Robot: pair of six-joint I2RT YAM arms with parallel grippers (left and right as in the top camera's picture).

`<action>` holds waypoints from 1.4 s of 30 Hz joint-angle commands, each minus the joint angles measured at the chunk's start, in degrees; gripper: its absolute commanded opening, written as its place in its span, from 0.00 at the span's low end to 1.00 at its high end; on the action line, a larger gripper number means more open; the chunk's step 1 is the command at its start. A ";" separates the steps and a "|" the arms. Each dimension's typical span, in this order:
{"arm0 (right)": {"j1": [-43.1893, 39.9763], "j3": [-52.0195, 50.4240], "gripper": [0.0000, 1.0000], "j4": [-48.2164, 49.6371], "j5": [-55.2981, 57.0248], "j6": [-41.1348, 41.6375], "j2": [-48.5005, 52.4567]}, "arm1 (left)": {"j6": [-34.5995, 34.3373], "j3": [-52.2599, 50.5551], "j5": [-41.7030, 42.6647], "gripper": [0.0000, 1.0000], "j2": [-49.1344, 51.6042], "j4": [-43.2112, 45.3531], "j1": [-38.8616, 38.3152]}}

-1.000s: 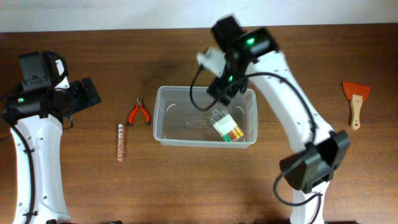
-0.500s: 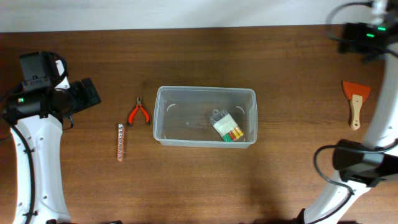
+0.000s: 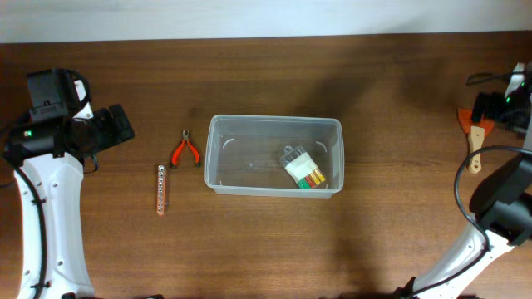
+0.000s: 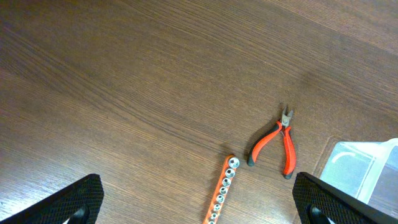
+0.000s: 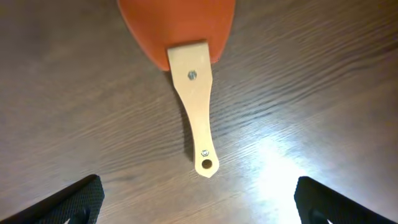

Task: Pack container

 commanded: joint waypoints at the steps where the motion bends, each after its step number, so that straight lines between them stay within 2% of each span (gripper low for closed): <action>1: -1.88 -4.20 0.99 3.67 -5.44 -4.04 0.63 | -0.50 -0.24 0.44 0.99 -1.11 -0.07 0.35; 7: -2.86 -7.17 0.99 7.78 -7.98 -6.01 3.04 | -0.52 -0.24 0.48 0.99 -1.11 -0.09 0.35; 20: -2.86 -7.63 0.99 8.35 -9.11 -6.78 9.16 | -0.52 -0.24 0.87 0.99 -1.11 -0.04 0.35; 42: -2.86 -8.70 0.97 7.85 -4.59 -6.14 9.77 | -0.52 -0.24 0.90 0.99 -1.11 -0.11 0.35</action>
